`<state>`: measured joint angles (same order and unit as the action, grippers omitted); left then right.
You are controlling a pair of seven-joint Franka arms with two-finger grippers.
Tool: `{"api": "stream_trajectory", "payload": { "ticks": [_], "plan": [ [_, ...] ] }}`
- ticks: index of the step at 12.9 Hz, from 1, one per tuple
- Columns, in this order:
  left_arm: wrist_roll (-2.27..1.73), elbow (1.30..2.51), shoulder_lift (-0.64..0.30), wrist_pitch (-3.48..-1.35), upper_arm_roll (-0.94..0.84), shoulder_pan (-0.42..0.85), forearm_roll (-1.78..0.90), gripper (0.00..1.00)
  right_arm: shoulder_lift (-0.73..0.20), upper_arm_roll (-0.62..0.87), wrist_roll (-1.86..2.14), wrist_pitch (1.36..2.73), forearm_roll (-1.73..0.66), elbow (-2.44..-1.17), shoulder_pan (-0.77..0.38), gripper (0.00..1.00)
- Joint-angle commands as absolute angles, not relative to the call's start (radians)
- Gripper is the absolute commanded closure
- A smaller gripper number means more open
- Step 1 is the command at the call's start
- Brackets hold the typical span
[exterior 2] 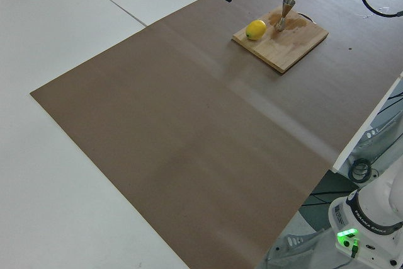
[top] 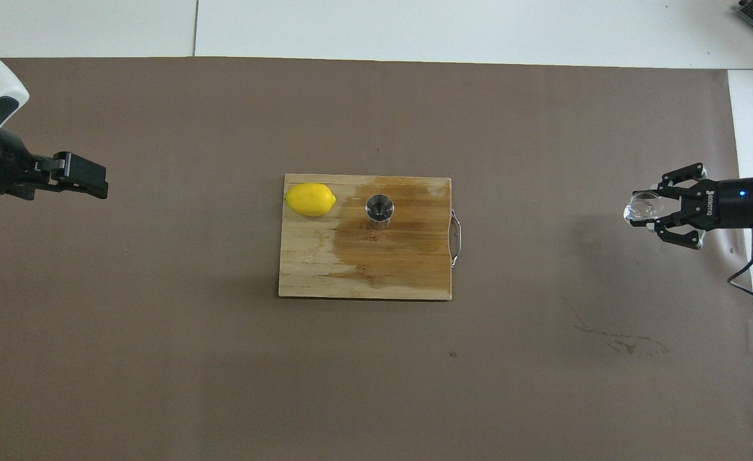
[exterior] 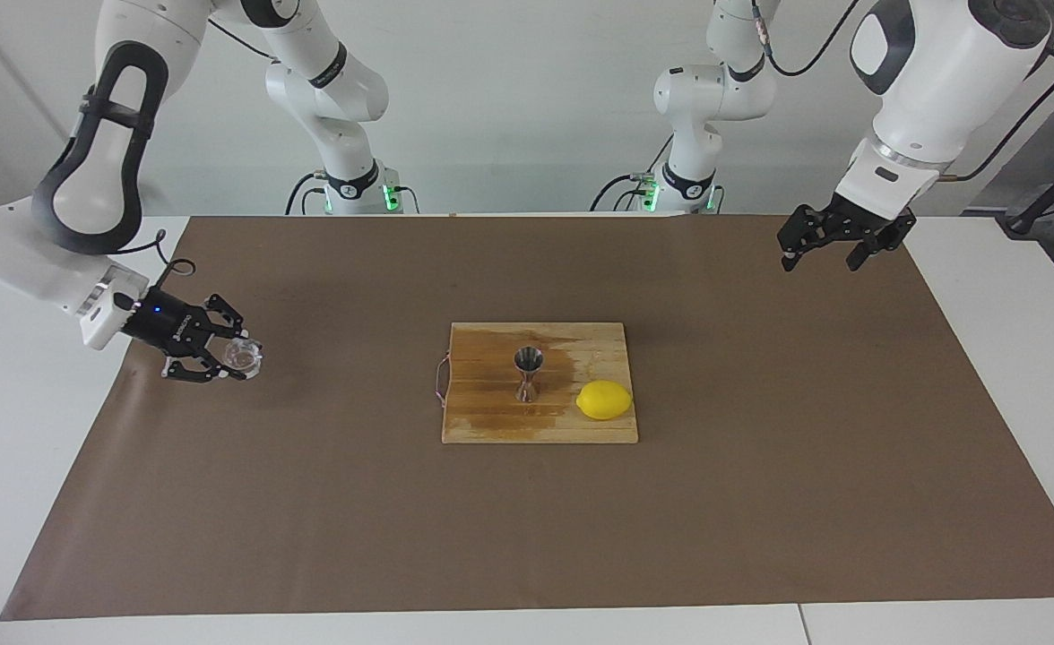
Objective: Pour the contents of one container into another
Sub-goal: 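Carry the glass cup with the right gripper away from the board, then lower the glass cup onto the table and open the right gripper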
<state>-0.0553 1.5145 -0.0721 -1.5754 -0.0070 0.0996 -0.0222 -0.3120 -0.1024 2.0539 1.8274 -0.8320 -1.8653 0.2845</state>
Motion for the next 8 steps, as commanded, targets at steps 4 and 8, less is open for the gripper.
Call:
{"api": "stream_trajectory", "payload": {
  "ticks": [4,8],
  "plan": [
    [-0.054,1.552,-0.041,-1.585,-0.003,0.103,-0.006,0.0,-0.423,-0.087,2.273,1.773,-0.946,-1.855,0.35,1.0],
    [-0.054,1.552,-0.041,-1.585,-0.003,0.103,-0.006,0.0,-0.433,-0.089,2.299,1.798,-1.006,-1.867,0.364,1.0]
  ]
}}
